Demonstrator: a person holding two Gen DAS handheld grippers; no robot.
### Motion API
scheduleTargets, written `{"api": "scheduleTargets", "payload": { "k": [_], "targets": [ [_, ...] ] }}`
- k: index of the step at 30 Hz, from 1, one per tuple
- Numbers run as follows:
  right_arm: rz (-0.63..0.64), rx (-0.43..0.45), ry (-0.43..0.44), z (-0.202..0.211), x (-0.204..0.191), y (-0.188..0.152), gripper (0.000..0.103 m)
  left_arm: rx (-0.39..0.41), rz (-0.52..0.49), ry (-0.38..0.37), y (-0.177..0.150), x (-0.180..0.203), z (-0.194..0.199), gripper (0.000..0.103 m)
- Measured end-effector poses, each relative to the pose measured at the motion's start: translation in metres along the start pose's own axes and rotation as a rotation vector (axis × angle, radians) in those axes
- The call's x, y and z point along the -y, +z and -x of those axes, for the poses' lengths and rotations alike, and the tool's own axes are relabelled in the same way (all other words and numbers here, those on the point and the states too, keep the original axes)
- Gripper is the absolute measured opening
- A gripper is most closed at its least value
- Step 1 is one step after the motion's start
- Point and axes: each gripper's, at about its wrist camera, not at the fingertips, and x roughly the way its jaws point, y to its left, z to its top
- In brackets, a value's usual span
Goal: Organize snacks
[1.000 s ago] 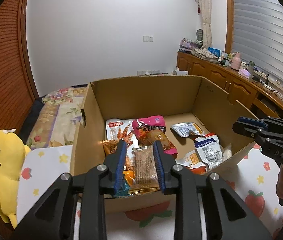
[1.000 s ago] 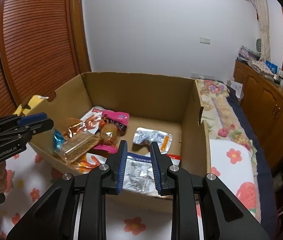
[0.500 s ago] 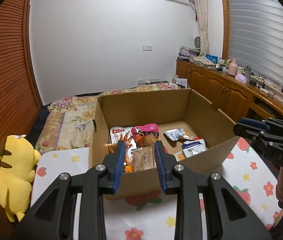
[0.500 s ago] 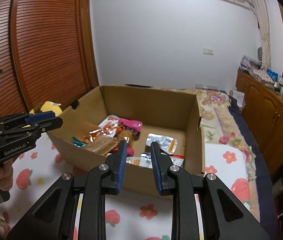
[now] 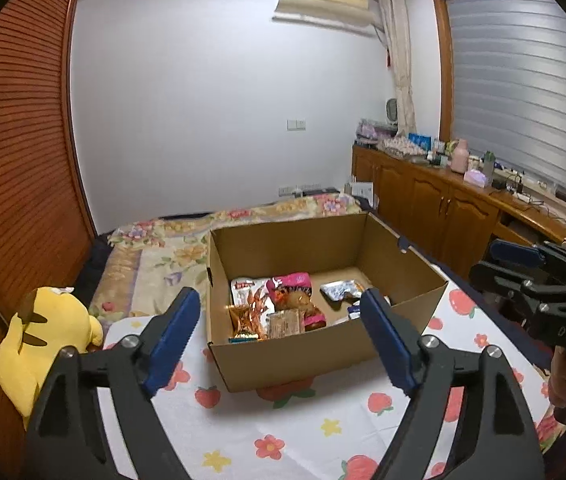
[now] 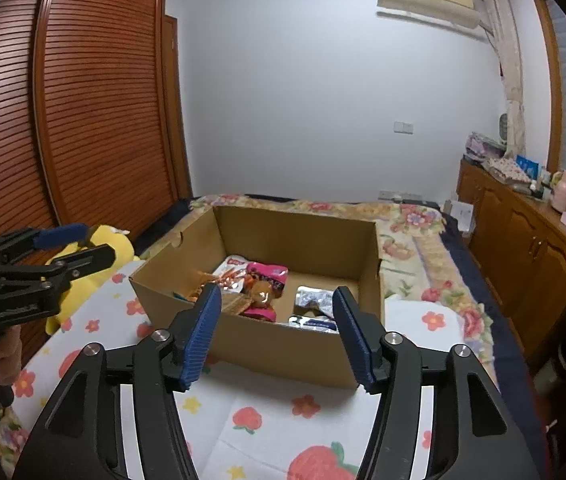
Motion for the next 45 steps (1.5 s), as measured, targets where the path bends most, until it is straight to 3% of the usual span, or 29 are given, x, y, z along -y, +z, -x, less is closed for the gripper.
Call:
{"api": "scheduleTargets", "payload": {
  "k": [1,3,9,18,37,45],
  "targets": [
    [-0.005,0.006,-0.005,0.004,0.0,0.0,0.068,0.004,-0.003,-0.002,0.0,0.002,0.003,0.098],
    [-0.011,0.013,-0.008,0.01,0.001,-0.001,0.079,0.025,-0.008,-0.006,-0.002,0.005,0.011,0.103],
    [0.002,0.029,-0.058,0.02,-0.002,-0.01,0.103,0.046,-0.036,0.022,-0.012,0.019,0.026,0.103],
    [-0.013,0.035,-0.081,0.036,-0.004,-0.026,0.103,0.063,-0.001,0.098,-0.037,0.031,0.046,0.103],
    [-0.031,0.059,-0.095,0.077,-0.004,-0.069,0.103,0.027,0.059,0.098,-0.087,0.046,0.065,0.103],
    [-0.045,0.055,-0.082,0.086,-0.002,-0.085,0.103,0.014,0.057,0.099,-0.092,0.05,0.072,0.103]
  ]
}}
